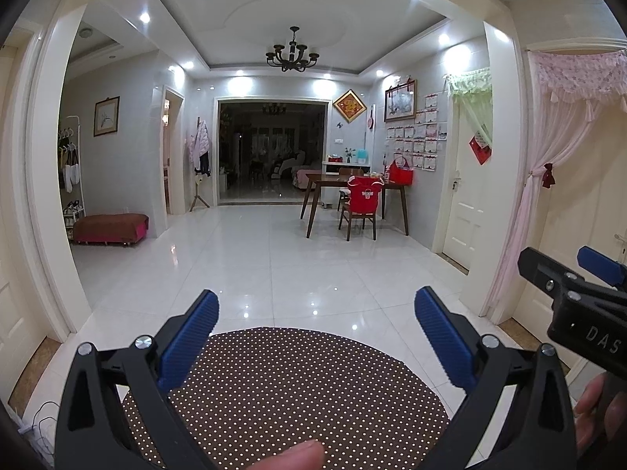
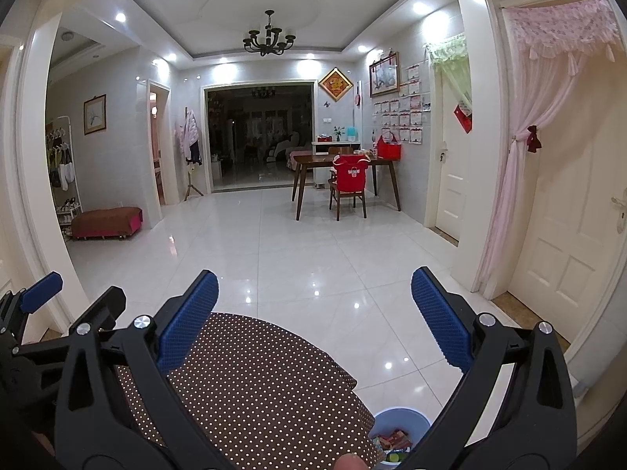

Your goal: Collect trash

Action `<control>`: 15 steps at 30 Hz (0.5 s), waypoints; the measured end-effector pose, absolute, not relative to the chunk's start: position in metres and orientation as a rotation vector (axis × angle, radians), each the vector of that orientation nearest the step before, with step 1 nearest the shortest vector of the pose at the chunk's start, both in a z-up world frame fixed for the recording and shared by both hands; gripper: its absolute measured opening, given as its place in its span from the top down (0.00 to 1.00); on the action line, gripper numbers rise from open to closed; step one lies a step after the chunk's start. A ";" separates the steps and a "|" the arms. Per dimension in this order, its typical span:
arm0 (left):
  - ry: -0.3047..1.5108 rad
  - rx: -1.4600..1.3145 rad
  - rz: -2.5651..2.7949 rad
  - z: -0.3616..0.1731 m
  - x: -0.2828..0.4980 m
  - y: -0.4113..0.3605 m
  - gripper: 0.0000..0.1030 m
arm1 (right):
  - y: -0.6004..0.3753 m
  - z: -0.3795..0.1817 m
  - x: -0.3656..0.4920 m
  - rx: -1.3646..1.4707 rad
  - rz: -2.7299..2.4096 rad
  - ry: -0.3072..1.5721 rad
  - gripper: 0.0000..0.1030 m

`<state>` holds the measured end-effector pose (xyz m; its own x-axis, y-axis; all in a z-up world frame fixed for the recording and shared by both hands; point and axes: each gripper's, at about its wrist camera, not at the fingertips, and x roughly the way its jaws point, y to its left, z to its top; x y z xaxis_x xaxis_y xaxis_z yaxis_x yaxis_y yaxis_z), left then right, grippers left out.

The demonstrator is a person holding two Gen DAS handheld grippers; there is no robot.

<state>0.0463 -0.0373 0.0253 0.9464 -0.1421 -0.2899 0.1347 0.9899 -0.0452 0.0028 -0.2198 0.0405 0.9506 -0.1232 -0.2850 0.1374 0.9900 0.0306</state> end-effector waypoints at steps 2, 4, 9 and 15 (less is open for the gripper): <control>0.299 -0.025 -0.142 0.025 0.048 -0.035 0.05 | -0.217 0.041 0.005 0.046 -0.132 0.289 0.06; 0.300 -0.022 -0.144 0.025 0.049 -0.035 0.05 | -0.215 0.040 0.005 0.042 -0.133 0.290 0.06; 0.272 0.000 -0.148 0.024 0.043 -0.035 0.05 | -0.216 0.040 0.007 0.044 -0.140 0.286 0.06; 0.281 -0.009 -0.144 0.026 0.045 -0.033 0.05 | -0.214 0.037 0.003 0.052 -0.144 0.279 0.06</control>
